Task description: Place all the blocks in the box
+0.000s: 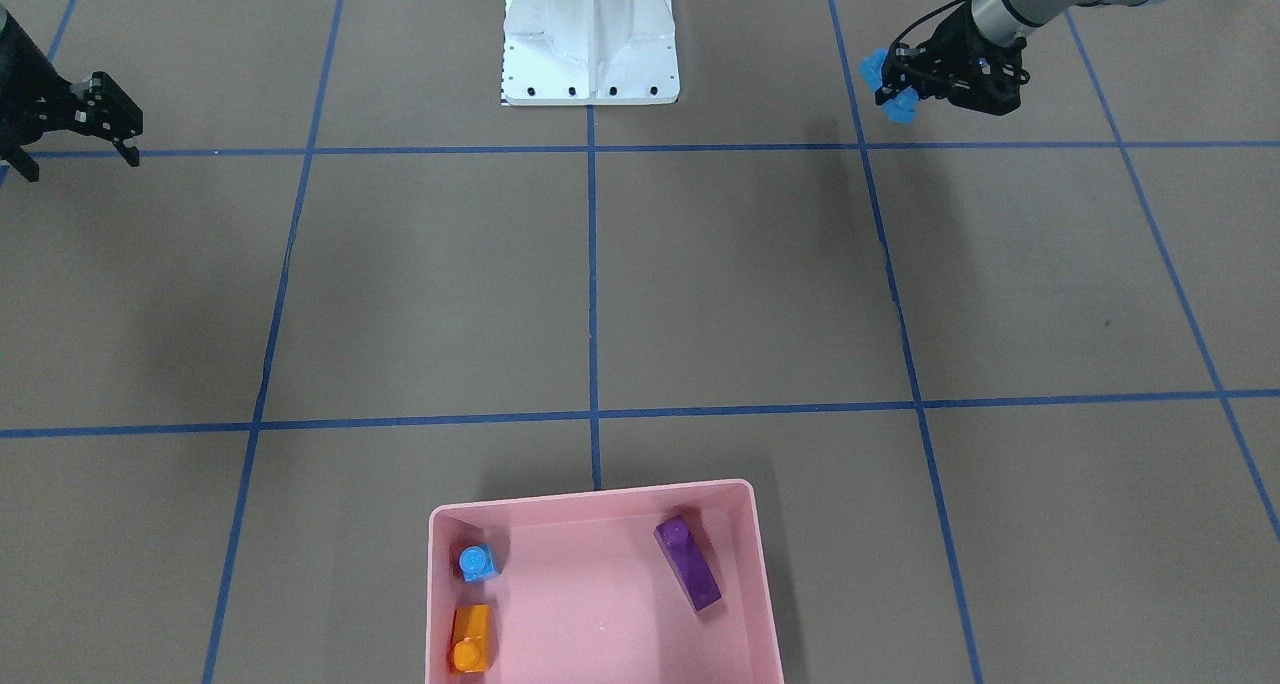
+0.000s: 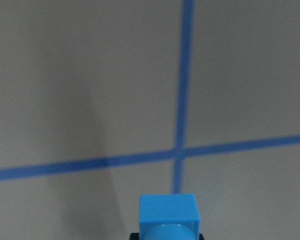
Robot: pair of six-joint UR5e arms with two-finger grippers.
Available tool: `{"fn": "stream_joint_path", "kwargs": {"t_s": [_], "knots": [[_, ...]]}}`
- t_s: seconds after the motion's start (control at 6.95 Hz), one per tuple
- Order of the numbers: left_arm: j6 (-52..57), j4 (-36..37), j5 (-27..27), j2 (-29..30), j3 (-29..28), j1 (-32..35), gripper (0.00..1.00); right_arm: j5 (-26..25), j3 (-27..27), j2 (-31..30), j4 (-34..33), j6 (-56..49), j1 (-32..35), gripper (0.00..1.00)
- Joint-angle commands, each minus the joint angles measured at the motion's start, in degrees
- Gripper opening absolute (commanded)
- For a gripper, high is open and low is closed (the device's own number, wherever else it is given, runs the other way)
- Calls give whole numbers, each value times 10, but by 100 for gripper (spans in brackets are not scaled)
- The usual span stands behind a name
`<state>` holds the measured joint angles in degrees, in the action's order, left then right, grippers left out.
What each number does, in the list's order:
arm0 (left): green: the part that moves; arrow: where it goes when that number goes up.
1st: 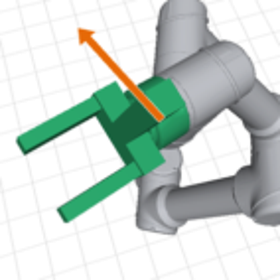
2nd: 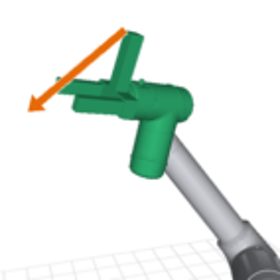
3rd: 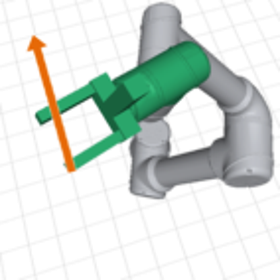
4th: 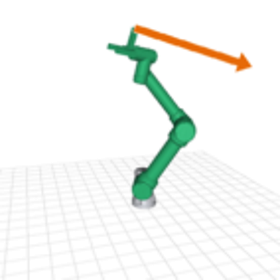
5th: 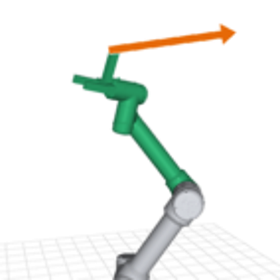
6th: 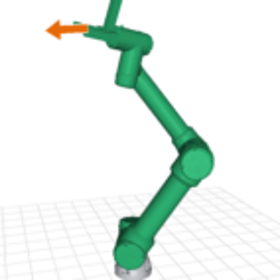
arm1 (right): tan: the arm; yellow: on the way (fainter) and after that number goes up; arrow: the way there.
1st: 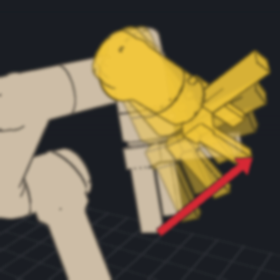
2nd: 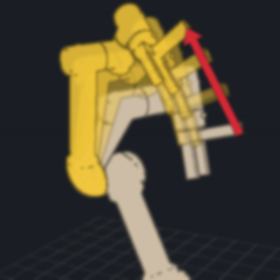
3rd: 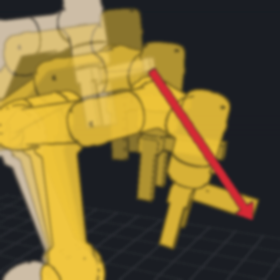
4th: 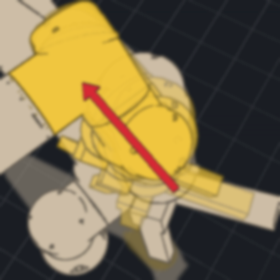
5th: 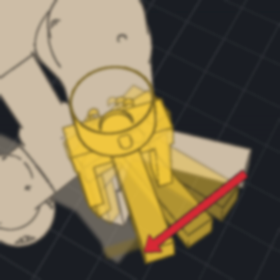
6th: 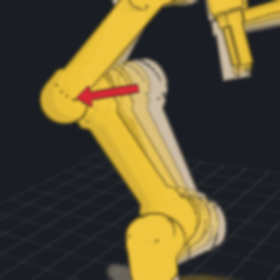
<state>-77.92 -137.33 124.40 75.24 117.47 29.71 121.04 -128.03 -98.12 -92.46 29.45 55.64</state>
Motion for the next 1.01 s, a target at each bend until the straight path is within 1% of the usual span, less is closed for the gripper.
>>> {"fn": "stream_joint_path", "kwargs": {"t_s": [0.0, 0.14, 0.29, 0.43, 0.58, 0.72, 0.86], "knots": [[-48, 57, -4, 125, -2, 63, 0, 0, 3, 5, 0, 0, 0, 100], [-62, 96, -33, 184, -3, 70, 0, -1, 4, 5, 0, 0, 0, 100], [-61, 180, -51, 252, -9, 72, 0, -1, 8, 6, 1, 0, 0, 100], [-61, 249, -58, 328, -33, 84, 0, -1, 11, 10, 0, 0, 0, 100], [-61, 281, -59, 390, -69, 101, 0, -1, 13, 11, 1, 0, 0, 100], [-62, 287, -58, 448, -122, 123, 0, -1, 13, 11, 1, 0, 0, 100], [-67, 287, -58, 518, -196, 140, 0, -1, 13, 12, 1, 0, 0, 100]]}}
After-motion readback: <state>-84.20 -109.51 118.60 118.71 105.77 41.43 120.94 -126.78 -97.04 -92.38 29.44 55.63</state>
